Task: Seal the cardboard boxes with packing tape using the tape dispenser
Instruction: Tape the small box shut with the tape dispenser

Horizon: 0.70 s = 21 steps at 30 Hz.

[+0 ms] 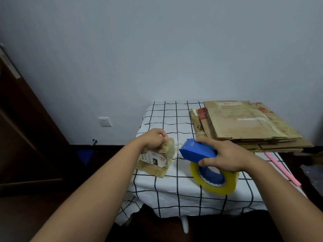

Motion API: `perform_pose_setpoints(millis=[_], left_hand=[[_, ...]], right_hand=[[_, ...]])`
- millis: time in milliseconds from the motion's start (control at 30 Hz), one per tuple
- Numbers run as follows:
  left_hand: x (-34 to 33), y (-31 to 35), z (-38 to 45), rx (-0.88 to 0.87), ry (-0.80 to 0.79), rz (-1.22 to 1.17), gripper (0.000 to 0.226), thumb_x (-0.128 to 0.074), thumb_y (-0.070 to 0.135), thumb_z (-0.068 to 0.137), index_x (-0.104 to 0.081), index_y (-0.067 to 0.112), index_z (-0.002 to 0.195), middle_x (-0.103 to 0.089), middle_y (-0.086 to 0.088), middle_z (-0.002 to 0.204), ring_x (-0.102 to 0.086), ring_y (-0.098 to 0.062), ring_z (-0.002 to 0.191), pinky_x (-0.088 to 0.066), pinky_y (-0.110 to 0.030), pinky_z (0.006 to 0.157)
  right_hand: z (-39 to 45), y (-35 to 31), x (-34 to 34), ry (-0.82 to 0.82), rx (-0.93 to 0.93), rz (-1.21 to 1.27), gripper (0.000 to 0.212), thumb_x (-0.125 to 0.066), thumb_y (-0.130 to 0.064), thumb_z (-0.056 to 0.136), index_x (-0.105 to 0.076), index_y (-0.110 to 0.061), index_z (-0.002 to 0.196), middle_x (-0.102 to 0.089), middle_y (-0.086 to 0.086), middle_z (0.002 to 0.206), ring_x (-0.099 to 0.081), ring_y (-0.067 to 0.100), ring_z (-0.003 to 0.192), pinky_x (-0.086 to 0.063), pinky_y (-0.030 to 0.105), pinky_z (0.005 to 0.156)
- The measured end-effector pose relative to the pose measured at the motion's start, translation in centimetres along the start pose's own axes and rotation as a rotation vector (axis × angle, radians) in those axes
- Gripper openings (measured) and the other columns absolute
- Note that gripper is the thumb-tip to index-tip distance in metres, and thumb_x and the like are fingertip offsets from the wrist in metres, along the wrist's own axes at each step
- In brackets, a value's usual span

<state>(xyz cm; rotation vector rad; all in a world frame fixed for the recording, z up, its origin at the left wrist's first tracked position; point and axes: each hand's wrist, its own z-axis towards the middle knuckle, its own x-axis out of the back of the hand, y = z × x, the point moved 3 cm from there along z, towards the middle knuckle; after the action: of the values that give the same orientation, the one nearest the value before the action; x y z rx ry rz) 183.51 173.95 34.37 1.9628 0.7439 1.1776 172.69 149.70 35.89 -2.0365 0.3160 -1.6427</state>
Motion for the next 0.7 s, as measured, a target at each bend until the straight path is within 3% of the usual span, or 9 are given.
perform_pose_setpoints(millis=[100, 200, 367, 533, 700], left_hand=[[0.5, 0.6, -0.1, 0.005, -0.03, 0.057, 0.018, -0.049, 0.01, 0.099, -0.058, 0.02, 0.087, -0.064, -0.005, 0.09, -0.062, -0.016, 0.072, -0.056, -0.028, 0.061], [1.1, 1.2, 0.1, -0.071, -0.039, 0.235, 0.016, -0.051, 0.019, 0.1, -0.056, 0.025, 0.086, -0.066, -0.004, 0.101, -0.06, -0.015, 0.073, -0.048, -0.023, 0.057], [1.9, 1.5, 0.5, -0.14, -0.032, 0.488, 0.014, -0.046, 0.032, 0.101, -0.055, 0.032, 0.091, -0.063, 0.006, 0.104, -0.053, -0.009, 0.082, -0.04, -0.027, 0.065], [1.9, 1.3, 1.2, -0.145, 0.031, 0.375, 0.016, -0.051, 0.028, 0.1, -0.059, 0.026, 0.086, -0.063, 0.006, 0.098, -0.054, -0.006, 0.08, -0.04, -0.026, 0.066], [2.0, 0.5, 0.8, -0.063, 0.034, 0.168, 0.017, -0.055, 0.02, 0.094, -0.065, 0.02, 0.08, -0.067, -0.003, 0.095, -0.06, -0.019, 0.082, -0.049, -0.032, 0.073]], right_hand=[[0.0, -0.6, -1.2, 0.042, -0.016, 0.01, 0.084, -0.052, -0.08, 0.063, -0.027, -0.061, 0.141, -0.054, -0.011, 0.11, -0.052, -0.002, 0.083, -0.041, 0.024, 0.067], [0.3, -0.6, -1.9, 0.073, -0.031, 0.033, 0.078, -0.059, -0.073, 0.073, -0.028, -0.058, 0.143, -0.055, -0.008, 0.114, -0.053, 0.0, 0.085, -0.045, 0.028, 0.069], [0.5, -0.9, -1.8, 0.066, -0.055, 0.058, 0.084, -0.053, -0.079, 0.064, -0.028, -0.06, 0.142, -0.057, -0.007, 0.116, -0.06, 0.009, 0.084, -0.053, 0.032, 0.074], [0.4, -1.3, -1.9, 0.09, -0.08, 0.07, 0.083, -0.052, -0.081, 0.061, -0.027, -0.064, 0.138, -0.054, -0.016, 0.106, -0.065, 0.013, 0.072, -0.053, 0.024, 0.058], [0.6, -1.8, -2.0, 0.094, -0.084, 0.068, 0.081, -0.051, -0.081, 0.061, -0.027, -0.065, 0.136, -0.051, -0.022, 0.101, -0.064, 0.01, 0.071, -0.048, 0.02, 0.055]])
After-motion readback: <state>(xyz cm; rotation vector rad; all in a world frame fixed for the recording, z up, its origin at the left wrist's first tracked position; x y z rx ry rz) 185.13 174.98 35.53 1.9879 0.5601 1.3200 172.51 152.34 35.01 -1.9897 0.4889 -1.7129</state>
